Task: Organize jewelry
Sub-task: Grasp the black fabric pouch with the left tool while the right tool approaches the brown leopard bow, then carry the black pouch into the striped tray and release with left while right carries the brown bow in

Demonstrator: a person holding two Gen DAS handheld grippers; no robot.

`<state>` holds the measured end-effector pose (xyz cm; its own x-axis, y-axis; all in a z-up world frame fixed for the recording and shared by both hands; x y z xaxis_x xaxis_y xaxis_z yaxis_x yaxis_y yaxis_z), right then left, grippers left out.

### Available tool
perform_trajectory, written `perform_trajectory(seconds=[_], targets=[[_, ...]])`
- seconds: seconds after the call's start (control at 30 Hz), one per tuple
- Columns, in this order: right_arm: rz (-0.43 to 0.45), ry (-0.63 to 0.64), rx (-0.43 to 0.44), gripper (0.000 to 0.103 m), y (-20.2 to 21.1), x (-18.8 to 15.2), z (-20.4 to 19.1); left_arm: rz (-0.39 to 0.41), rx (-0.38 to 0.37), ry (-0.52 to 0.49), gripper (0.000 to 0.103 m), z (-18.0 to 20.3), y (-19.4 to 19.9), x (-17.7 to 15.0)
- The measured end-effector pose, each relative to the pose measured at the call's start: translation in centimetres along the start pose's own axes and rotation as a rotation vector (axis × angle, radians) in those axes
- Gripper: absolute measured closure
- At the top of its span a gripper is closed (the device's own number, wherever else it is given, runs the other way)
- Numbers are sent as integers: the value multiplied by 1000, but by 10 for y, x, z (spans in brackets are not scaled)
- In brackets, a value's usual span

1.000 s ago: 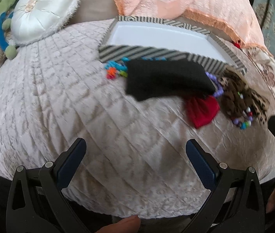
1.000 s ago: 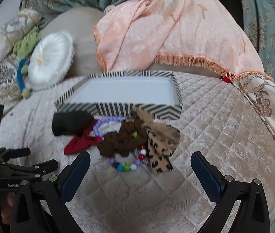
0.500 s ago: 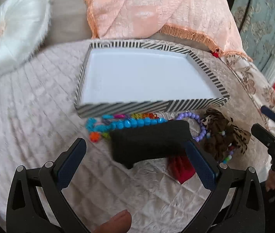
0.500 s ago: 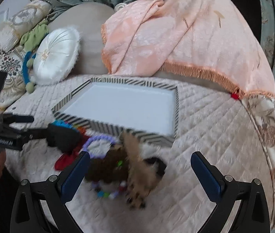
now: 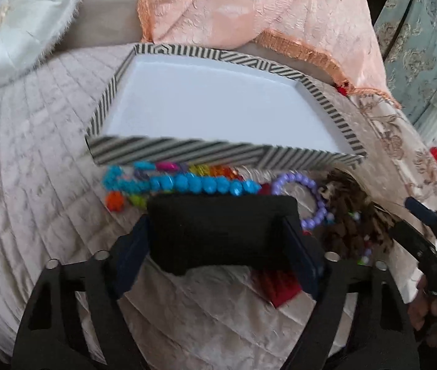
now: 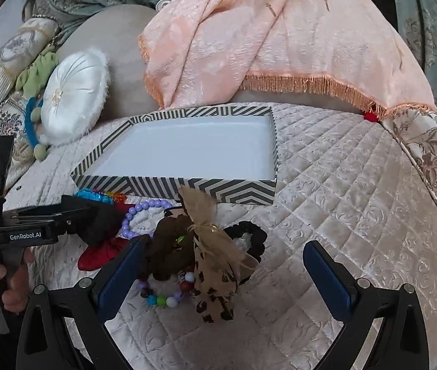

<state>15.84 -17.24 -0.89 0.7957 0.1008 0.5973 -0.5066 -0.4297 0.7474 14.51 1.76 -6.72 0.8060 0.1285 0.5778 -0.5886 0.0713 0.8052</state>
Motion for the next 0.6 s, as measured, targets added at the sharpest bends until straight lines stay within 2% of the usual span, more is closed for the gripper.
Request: perform_trajectory(seconds=[0.13,0.23,0.3,0.33,0.4,0.5,0.6], targets=[[0,-12,-9,0,2,-3,7,21,-6,7,56,0,8,-2],[-6,-30,-4,0,2,-4,11,38,2,18,72,-4,12,-2],[-7,-35,10,0,2,-4,10,48,2,22,78,-5,13,-1],[-9,-30,24,0,0,-4,8,58,6,25,84,-6,14,-1],[-9,-6,45,0,-3,0,2,62,2,31,88,-8,15,0],[-13,61,71,12,-14,9,-10,88,5,25,91,-7,23,1],[-78,103,71,34,-33,6,-15,133,21,5,92,-9,40,1]])
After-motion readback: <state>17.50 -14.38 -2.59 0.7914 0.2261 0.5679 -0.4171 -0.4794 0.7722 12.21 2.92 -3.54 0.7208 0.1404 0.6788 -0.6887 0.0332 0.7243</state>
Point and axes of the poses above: each gripper's, at about its wrist camera, not at the fingertips, and y roughly against the way its jaws point, z to its right, x to its top, the point moved 10 cm from there along -y, roughly the way its jaws point, and after that the axes turned 9 degrees about x, right-handed, at the moved point
